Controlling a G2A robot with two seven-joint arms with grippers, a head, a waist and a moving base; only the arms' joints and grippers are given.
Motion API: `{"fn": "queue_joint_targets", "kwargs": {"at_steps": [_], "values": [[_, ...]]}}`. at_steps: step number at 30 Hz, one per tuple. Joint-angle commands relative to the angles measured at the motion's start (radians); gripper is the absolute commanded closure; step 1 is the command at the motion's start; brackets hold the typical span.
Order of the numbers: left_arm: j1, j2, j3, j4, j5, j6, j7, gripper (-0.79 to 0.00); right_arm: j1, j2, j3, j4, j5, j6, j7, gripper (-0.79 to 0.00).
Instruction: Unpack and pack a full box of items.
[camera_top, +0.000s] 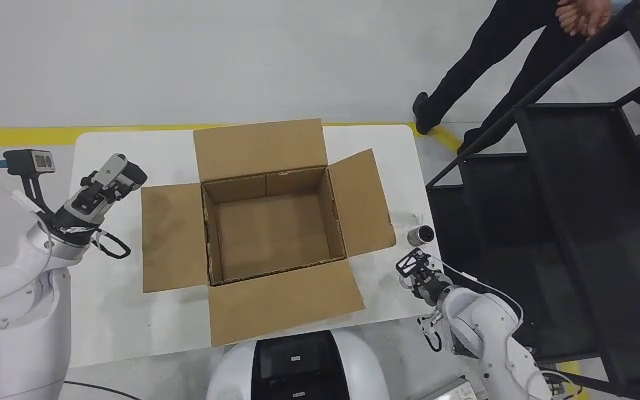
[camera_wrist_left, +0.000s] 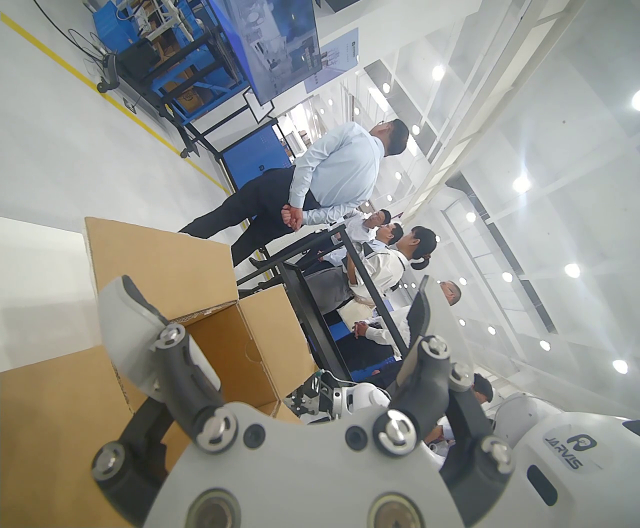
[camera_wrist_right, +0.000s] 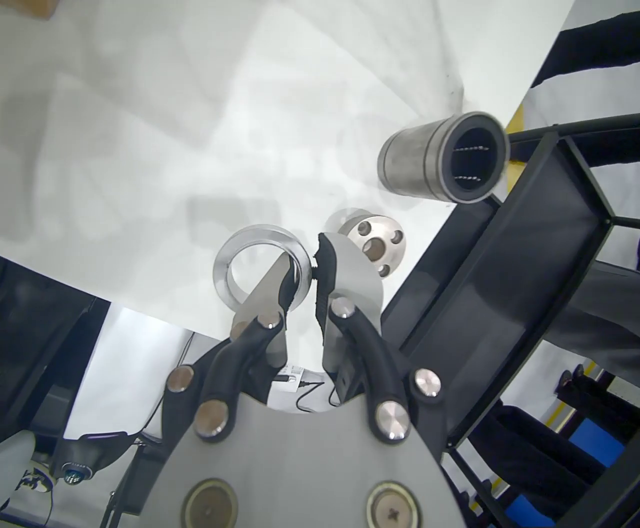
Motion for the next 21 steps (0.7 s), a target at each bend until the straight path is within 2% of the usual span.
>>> {"fn": "queue_joint_targets", "kwargs": {"at_steps": [1,8,9,10,12,15,16,18,19,21], "values": [[0.000,0.000,0.000,0.000,0.000,0.000,0.000,-0.785,0.021,0.000,-0.018,0.024,-0.005,0.005,0.001,0.000],[0.000,0.000,0.000,0.000,0.000,0.000,0.000,-0.785,0.071,-0.002,-0.056,0.081,-0.001,0.040,0.009,0.000],[0.000,0.000,0.000,0.000,0.000,0.000,0.000,-0.785,0.075,-0.002,-0.061,0.086,0.000,0.043,0.010,-0.117],[0.000,0.000,0.000,0.000,0.000,0.000,0.000,-0.785,0.078,-0.002,-0.066,0.091,0.001,0.043,0.014,-0.200],[0.000,0.000,0.000,0.000,0.000,0.000,0.000,-0.785,0.085,-0.002,-0.075,0.098,-0.001,0.044,0.019,-0.172],[0.000,0.000,0.000,0.000,0.000,0.000,0.000,-0.785,0.096,-0.002,-0.085,0.113,0.002,0.054,0.021,-0.372],[0.000,0.000,0.000,0.000,0.000,0.000,0.000,-0.785,0.100,-0.002,-0.088,0.119,0.002,0.058,0.021,-0.480],[0.000,0.000,0.000,0.000,0.000,0.000,0.000,-0.785,0.105,-0.002,-0.091,0.126,0.004,0.063,0.021,-0.529],[0.000,0.000,0.000,0.000,0.000,0.000,0.000,-0.785,0.107,-0.002,-0.091,0.128,0.010,0.067,0.021,-0.579],[0.000,0.000,0.000,0.000,0.000,0.000,0.000,-0.785,0.107,0.000,-0.084,0.127,0.018,0.067,0.025,-0.576]]}}
